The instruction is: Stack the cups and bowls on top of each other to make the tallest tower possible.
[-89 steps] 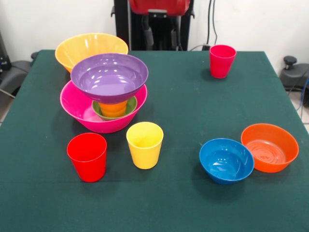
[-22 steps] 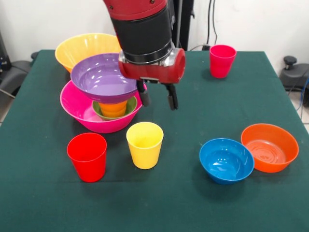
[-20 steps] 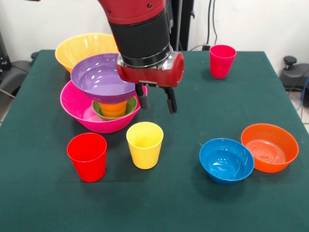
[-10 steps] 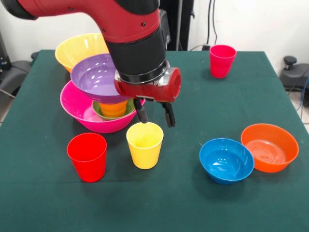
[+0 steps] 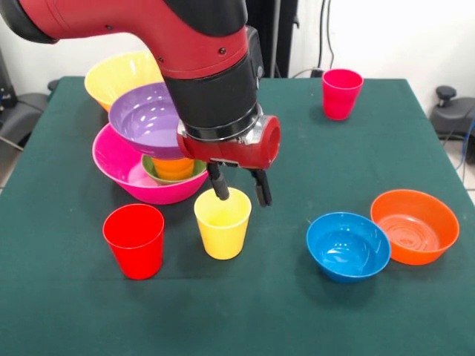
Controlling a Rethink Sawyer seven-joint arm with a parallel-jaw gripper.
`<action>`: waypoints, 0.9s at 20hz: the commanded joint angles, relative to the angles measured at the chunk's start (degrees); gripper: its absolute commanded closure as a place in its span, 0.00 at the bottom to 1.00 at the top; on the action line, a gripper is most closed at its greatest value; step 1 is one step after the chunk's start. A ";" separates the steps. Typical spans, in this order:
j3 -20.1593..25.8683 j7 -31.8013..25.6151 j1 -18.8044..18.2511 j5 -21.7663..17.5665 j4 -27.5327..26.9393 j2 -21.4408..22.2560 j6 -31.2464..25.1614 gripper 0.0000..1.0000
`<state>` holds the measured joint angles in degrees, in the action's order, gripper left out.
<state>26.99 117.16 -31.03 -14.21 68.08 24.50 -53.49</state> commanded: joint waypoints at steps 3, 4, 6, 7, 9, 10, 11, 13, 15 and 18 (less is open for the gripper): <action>-0.63 -12.92 4.11 -7.05 -8.51 -4.69 -8.42 0.00; -1.74 -11.03 4.45 -7.44 -6.72 -4.00 -6.51 0.00; -3.30 -8.81 4.76 -7.86 -4.15 -3.53 -4.52 0.00; -3.80 -8.27 4.68 -8.12 -2.63 -2.92 -2.48 0.00; -4.75 -7.57 4.65 -8.39 -0.63 -1.83 -0.58 0.00; -4.73 -7.95 4.40 -8.50 -0.27 -1.86 0.11 0.00; -4.68 -8.28 4.27 -8.53 -0.42 -2.04 0.08 0.00; -4.09 -9.19 3.83 -8.74 -0.58 -2.76 0.34 0.00; -3.84 -8.76 3.62 -8.98 -0.29 -2.90 0.64 0.00; -4.45 -7.70 3.52 -9.89 1.69 -1.72 1.31 0.00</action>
<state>24.77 117.16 -27.80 -18.75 64.46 22.40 -54.57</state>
